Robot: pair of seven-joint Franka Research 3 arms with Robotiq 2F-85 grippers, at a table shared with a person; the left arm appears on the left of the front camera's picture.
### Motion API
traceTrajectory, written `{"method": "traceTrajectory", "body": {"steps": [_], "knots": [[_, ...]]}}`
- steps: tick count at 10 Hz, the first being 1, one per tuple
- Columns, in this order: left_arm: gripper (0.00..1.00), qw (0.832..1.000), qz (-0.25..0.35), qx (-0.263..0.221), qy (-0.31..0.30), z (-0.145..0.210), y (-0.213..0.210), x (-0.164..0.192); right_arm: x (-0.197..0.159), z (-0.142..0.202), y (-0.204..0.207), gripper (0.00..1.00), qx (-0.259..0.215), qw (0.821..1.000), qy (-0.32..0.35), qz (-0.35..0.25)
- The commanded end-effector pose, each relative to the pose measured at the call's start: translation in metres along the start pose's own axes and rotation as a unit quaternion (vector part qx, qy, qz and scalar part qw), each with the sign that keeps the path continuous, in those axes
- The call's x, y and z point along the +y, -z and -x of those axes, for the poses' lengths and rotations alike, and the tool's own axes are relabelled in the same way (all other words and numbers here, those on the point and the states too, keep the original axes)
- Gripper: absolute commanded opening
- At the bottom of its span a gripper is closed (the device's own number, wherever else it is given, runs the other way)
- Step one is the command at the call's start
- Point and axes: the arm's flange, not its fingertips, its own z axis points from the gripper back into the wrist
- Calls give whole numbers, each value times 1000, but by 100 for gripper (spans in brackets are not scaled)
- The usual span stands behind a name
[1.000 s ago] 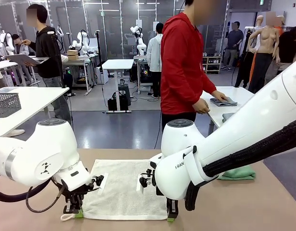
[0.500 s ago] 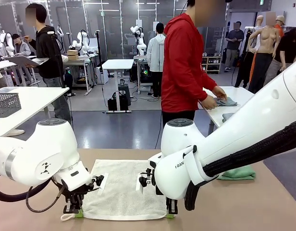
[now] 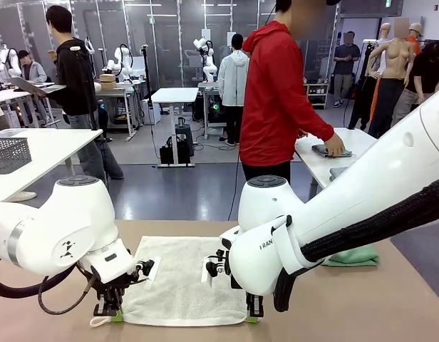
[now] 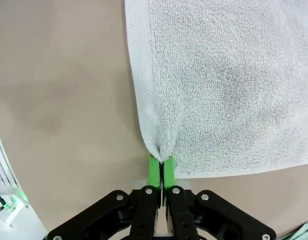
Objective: Fold the towels and place them in the basket.
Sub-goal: When a person lays out a Towel with hook on the table, fold it in half twice.
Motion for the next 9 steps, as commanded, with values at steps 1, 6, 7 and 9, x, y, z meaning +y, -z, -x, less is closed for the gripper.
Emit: {"method": "traceTrajectory", "body": {"steps": [1, 6, 7, 9], "knots": [[3, 1000, 0, 0, 0, 0, 0, 0, 0, 0, 0, 4, 0, 1000, 0, 0], [3, 998, -53, 6, -25, 0, -69, -6, -3, -1, -60, 4, -11, 999, -17, 36], [3, 998, -61, 4, -24, -1, -77, -6, -3, -3, -68, 4, -8, 999, -19, 44], [3, 998, -56, 1, -23, -2, -81, -6, -3, -10, -76, 4, -8, 998, -32, 44]]}}
